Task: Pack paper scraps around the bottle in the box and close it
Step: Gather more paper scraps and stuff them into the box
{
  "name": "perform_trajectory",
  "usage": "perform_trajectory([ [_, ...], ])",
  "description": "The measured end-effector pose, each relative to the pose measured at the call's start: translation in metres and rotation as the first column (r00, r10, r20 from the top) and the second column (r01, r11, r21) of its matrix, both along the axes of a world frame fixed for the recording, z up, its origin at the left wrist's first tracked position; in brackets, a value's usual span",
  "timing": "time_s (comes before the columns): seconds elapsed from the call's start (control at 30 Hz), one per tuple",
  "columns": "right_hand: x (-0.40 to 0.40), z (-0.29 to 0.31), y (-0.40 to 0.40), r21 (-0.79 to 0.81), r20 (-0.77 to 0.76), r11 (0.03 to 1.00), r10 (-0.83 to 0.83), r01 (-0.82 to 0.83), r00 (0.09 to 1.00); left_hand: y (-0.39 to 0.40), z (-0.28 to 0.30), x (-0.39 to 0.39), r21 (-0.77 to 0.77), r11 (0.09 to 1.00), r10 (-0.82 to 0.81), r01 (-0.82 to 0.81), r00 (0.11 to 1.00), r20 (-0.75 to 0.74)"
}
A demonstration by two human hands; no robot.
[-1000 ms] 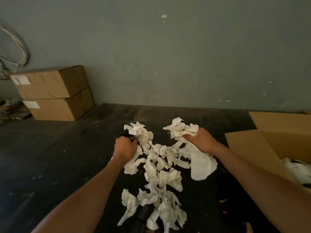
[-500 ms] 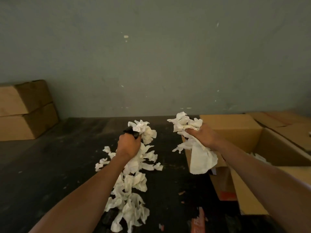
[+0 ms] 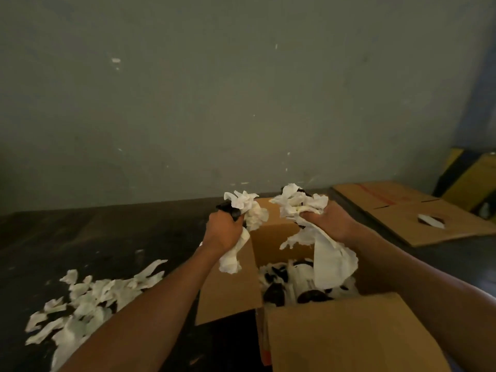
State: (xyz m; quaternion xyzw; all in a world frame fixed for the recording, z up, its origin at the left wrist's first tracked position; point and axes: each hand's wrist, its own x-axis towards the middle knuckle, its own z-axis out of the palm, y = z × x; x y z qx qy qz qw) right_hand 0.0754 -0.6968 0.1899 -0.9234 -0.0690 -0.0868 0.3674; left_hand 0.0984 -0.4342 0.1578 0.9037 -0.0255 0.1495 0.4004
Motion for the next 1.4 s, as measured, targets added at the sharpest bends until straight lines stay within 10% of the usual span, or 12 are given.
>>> perform_trajectory([
  [0.27, 0.031, -0.049, -0.098, -0.301, -0.141, 0.953, -0.068, 0.023, 0.988, -0.114, -0.04, 0.036, 0.104, 0.993, -0.049, 0.061, 0.992, -0.115],
  [0.63, 0.087, -0.119, -0.098, -0.092, -0.253, 0.977, 0.163, -0.191, 0.954, -0.139, -0.091, 0.064, 0.173, 0.939, -0.178, 0.299, 0.848, -0.499],
  [0.8, 0.106, -0.124, -0.102, -0.063, -0.464, 0.947, 0.252, -0.315, 0.849, -0.13, -0.084, 0.072, 0.326, 0.766, -0.125, 0.555, 0.625, -0.771],
  [1.17, 0.109, -0.181, -0.093, -0.563, -0.656, 0.569, 0.134, -0.599, 0.743, -0.152, -0.134, 0.069, 0.372, 0.629, -0.07, 0.683, 0.526, -0.848],
  [1.4, 0.112, -0.203, -0.1, -0.504, -0.745, 0.589, 0.075, -0.632, 0.663, -0.168, -0.172, 0.049, 0.372, 0.596, 0.004, 0.712, 0.461, -0.887],
])
